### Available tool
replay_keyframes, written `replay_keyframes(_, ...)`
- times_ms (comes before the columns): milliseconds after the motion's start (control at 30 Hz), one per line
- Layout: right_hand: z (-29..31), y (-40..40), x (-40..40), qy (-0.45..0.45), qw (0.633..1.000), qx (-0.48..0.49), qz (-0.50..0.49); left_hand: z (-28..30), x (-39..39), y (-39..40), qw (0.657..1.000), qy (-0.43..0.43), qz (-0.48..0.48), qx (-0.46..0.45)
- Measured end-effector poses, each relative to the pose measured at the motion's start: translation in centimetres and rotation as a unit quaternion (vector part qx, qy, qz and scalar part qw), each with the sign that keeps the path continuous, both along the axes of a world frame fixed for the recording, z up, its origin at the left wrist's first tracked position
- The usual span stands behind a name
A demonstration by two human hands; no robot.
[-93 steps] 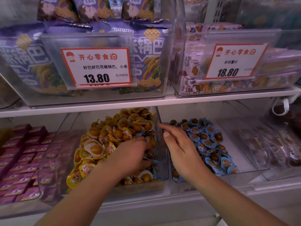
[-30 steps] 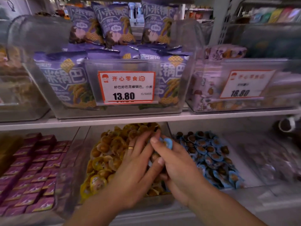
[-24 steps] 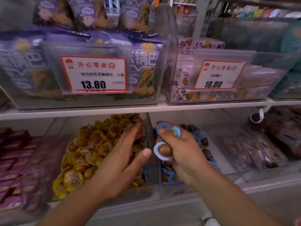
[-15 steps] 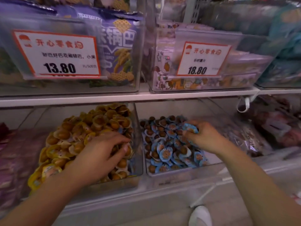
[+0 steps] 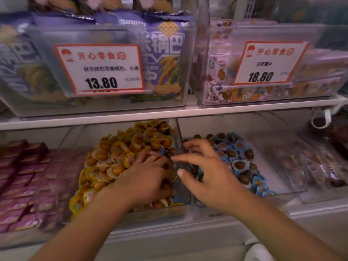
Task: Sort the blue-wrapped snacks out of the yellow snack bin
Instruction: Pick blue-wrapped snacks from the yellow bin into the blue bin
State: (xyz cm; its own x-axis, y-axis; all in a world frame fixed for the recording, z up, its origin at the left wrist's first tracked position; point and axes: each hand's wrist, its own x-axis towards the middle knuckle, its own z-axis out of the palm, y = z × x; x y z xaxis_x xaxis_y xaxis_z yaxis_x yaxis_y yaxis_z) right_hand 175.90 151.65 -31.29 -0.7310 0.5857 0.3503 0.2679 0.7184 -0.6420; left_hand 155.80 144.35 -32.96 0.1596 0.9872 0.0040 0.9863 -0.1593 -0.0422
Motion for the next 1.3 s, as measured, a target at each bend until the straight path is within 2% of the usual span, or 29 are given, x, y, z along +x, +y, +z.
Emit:
replay_keyframes(100, -0.5, 0.4, 0.0, -0.02, 1.0, -0.008, 0.009, 0.8, -1.8, 0.1, 0.999, 0.021, 0.04, 0.022)
replay_keyframes(200, -0.7, 0.6, 0.2, -0.02, 0.999, -0.044, 0.018, 1.4, -3.4, -0.3, 0.997, -0.014, 0.065, 0.031)
replay_keyframes(267, -1.0, 0.4, 0.0, -0.021, 0.999, -0.033, 0.008, 1.6, -3.5, -0.5, 0.997, -0.023, 0.063, 0.03)
replay_keyframes(400, -1.2, 0.4, -0.2, -0.016, 1.0, -0.027, -0.003, 1.4, -1.7, -0.9, 0.997, 0.028, 0.031, 0.061)
replay_keyframes(467, -1.2, 0.3, -0.2, -0.016, 1.0, -0.022, -0.005, 1.0, -0.1, -0.8, 0.997, -0.011, -0.016, 0.081)
replay_keyframes(500, -1.3, 0.3, -0.2, -0.014, 1.0, -0.018, -0.006, 0.8, 0.9, -0.8, 0.994, -0.075, -0.031, 0.076)
replay_keyframes(567, -1.2, 0.2, -0.2, -0.01, 1.0, -0.016, -0.009, 0.7, 2.7, -0.7, 0.976, -0.217, -0.025, 0.015)
replay_keyframes(633, -1.1, 0.1, -0.1, -0.013, 1.0, -0.023, -0.009, 0.4, 3.3, -0.3, 0.965, -0.26, -0.009, -0.044)
replay_keyframes(700, -1.0, 0.1, 0.0, -0.019, 0.999, -0.027, -0.007, 0.4, 2.7, 0.0, 0.97, -0.229, 0.008, -0.086)
replay_keyframes(833, -0.8, 0.0, 0.1, -0.03, 0.999, -0.042, 0.0, 0.8, 0.9, 0.0, 0.987, -0.047, 0.058, -0.145)
replay_keyframes(900, -0.8, 0.0, 0.1, -0.031, 0.999, -0.042, 0.001, 0.8, 0.9, 0.0, 0.987, -0.026, 0.07, -0.145)
replay_keyframes(1033, -0.9, 0.1, 0.1, -0.029, 0.999, -0.034, -0.001, 0.6, 1.5, 0.1, 0.989, -0.074, 0.031, -0.123)
replay_keyframes(1133, -1.0, 0.0, 0.0, -0.023, 0.999, -0.031, 0.001, 0.8, 1.6, 0.2, 0.971, -0.163, 0.035, -0.169)
replay_keyframes(1300, -1.1, 0.0, -0.1, -0.016, 1.0, -0.024, -0.002, 0.8, 1.8, 1.0, 0.938, -0.251, 0.06, -0.233)
